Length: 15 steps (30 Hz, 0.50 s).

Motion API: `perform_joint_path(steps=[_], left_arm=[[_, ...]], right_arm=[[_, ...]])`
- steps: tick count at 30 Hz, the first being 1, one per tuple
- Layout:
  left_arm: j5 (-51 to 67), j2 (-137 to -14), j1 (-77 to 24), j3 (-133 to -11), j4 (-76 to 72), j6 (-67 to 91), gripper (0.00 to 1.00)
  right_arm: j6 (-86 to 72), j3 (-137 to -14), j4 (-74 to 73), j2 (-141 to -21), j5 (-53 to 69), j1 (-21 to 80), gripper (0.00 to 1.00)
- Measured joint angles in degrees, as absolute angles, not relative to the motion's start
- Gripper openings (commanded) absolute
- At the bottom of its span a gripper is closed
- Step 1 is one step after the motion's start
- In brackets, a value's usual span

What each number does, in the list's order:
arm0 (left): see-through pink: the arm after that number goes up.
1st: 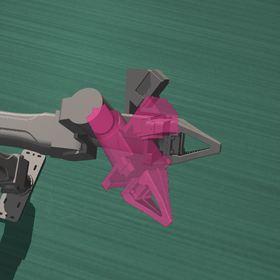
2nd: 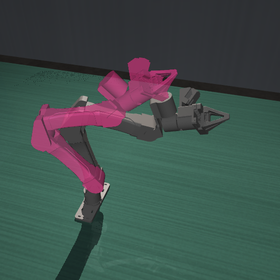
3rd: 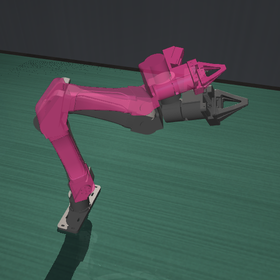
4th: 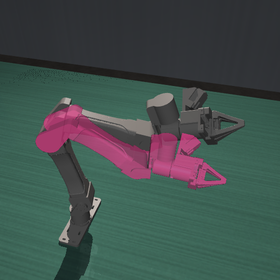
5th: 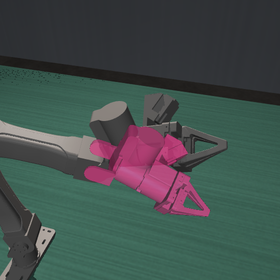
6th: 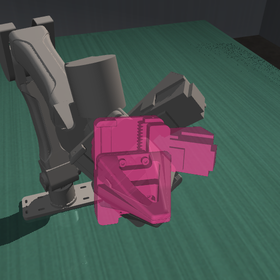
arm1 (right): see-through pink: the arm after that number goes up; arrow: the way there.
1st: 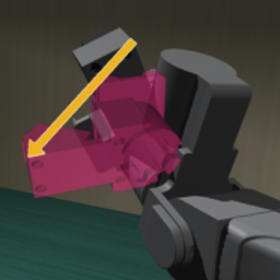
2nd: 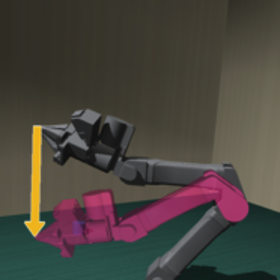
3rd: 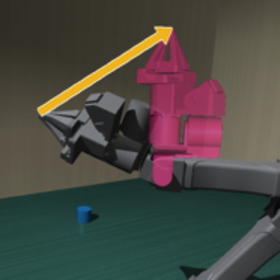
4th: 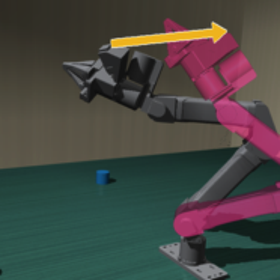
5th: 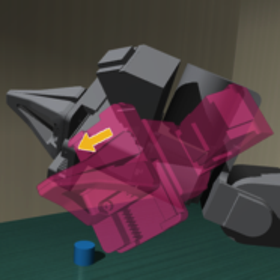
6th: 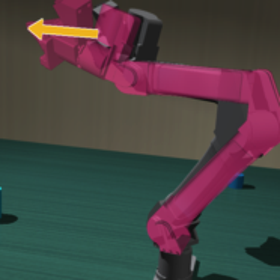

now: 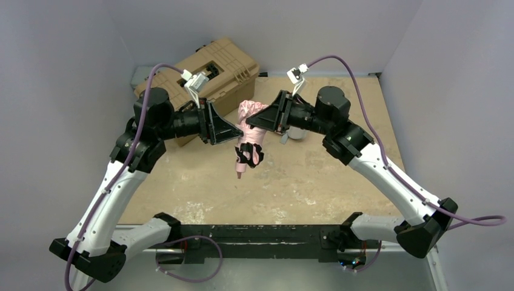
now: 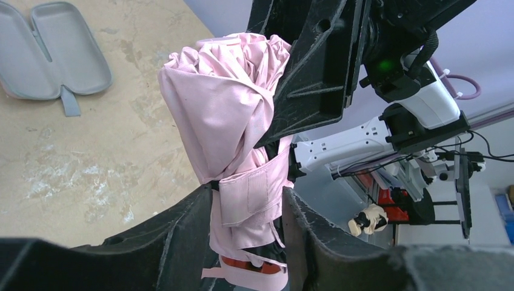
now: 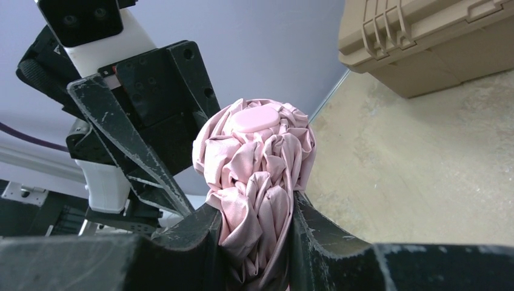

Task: Open the umbrella

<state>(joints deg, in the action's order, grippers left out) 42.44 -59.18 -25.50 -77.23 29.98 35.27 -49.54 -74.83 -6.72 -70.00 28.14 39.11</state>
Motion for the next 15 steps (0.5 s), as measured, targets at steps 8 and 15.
perform_joint_path(steps=[8,15], left_arm=[[43.29,-59.22,-25.45,-76.95,29.41,36.07,0.00],[42.17,-59.09,-25.15,-77.03,29.71,36.38,0.00]], right_arm=[[-51.42,-73.41,-2.85,-69.58,29.26,39.07,0.00],[-51.75,-72.82,-3.79,-69.47,27.11,39.00,0.00]])
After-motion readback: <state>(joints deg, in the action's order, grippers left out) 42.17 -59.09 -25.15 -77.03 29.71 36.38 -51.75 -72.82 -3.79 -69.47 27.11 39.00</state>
